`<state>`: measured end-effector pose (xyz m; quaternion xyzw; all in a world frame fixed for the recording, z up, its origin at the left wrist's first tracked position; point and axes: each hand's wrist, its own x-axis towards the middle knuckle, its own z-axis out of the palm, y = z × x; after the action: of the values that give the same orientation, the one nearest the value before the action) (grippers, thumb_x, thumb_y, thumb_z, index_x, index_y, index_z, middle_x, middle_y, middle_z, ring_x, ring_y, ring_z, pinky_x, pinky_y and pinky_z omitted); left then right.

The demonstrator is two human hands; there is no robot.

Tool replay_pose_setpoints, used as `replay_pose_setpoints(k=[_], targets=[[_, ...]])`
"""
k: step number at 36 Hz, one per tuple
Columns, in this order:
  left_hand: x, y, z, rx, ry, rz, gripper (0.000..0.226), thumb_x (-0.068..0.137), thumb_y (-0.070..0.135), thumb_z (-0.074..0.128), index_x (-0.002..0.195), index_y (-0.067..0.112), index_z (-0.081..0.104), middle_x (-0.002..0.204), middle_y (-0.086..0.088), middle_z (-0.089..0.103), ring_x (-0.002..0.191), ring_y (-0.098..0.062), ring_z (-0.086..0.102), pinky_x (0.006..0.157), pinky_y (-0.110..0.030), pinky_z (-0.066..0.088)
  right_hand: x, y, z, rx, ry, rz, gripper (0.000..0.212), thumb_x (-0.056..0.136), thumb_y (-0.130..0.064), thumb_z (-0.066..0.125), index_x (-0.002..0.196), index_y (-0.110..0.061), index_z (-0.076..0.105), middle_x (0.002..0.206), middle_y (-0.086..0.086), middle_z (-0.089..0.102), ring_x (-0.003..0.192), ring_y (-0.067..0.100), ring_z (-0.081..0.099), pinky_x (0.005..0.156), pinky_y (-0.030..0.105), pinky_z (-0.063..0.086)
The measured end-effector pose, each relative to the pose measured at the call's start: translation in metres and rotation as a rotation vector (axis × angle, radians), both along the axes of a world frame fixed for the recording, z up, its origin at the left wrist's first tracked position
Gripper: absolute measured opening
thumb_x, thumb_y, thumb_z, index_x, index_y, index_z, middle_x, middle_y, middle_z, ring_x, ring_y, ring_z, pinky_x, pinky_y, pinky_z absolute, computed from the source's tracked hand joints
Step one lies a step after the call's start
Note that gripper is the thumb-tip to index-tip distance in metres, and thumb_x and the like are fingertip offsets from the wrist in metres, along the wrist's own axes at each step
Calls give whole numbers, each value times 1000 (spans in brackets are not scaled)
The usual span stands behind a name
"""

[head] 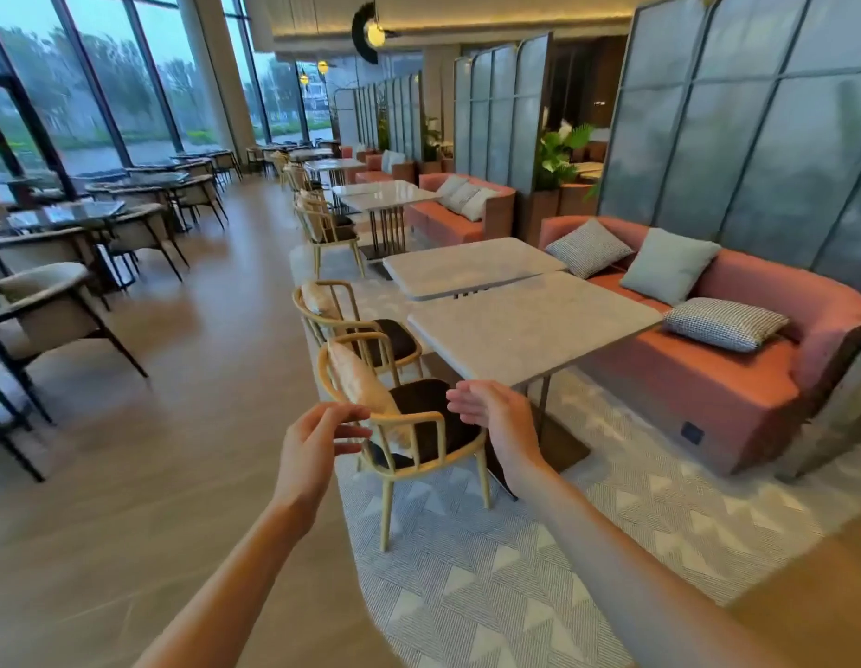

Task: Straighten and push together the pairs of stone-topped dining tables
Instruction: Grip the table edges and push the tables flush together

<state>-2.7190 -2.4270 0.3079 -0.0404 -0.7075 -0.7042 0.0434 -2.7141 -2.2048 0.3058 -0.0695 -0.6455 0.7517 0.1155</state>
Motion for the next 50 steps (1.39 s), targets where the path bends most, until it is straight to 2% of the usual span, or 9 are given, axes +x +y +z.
replay_pose_setpoints(k=[7,19,22,27,35,37,41,46,50], targets=[[-128,59,-41,-50,-154,34,24,98,22,53,96,9,74,92,-11,76,92,-32,72,85,-46,58,-102,71,-34,96,-99,-38,25,100,-21,51,99,-9,74,94,6,78,92,20,74,86,32,57],[-343,225,-134,-306,-166,-98,15,100,25,54,108,25,66,123,1,56,102,-10,57,88,-31,47,-270,199,-120,299,-314,-185,19,94,-30,56,87,-25,73,85,-7,78,84,9,73,91,38,56],[-398,266,-158,-333,-186,-150,23,100,26,53,118,19,66,128,-1,56,113,-12,52,94,-25,34,-325,222,-140,356,-380,-184,20,94,-32,56,83,-27,72,83,-10,77,80,6,72,93,41,55],[-475,319,-206,-353,-326,-204,28,99,27,53,122,19,66,133,-3,57,122,-18,52,96,-27,35,-416,261,-182,459,-512,-134,19,89,-35,58,87,-22,72,91,-2,76,93,17,71,95,45,54],[-539,358,-268,-594,-370,-167,35,96,24,57,126,9,64,145,-11,51,136,-27,44,111,-39,33,-510,309,-225,736,-548,42,16,94,-41,54,97,-29,63,93,-20,63,86,-6,57,65,15,38],[-546,370,-285,-708,-359,-158,39,97,27,55,133,11,60,155,-11,40,144,-27,34,117,-40,26,-528,324,-240,857,-537,138,23,96,-40,51,109,-26,63,103,-18,60,93,-5,55,75,14,40],[-555,396,-314,-838,-313,-72,47,95,27,57,139,12,52,162,-11,26,147,-29,26,118,-43,22,-563,356,-276,1228,-451,330,43,99,-39,45,133,-14,53,142,3,48,133,20,41,113,40,34],[-560,434,-347,-949,-372,137,61,94,30,55,150,10,40,164,-9,24,151,-28,20,124,-42,8,-604,386,-325,1489,-281,381,53,101,-38,41,146,-11,39,159,11,30,146,27,28,119,40,16],[-557,461,-375,-1160,-333,260,73,89,38,49,151,4,33,163,-14,25,154,-27,16,125,-45,0,-607,393,-363,1600,-175,358,63,98,-44,37,150,-8,37,159,9,34,148,23,29,121,45,23]])
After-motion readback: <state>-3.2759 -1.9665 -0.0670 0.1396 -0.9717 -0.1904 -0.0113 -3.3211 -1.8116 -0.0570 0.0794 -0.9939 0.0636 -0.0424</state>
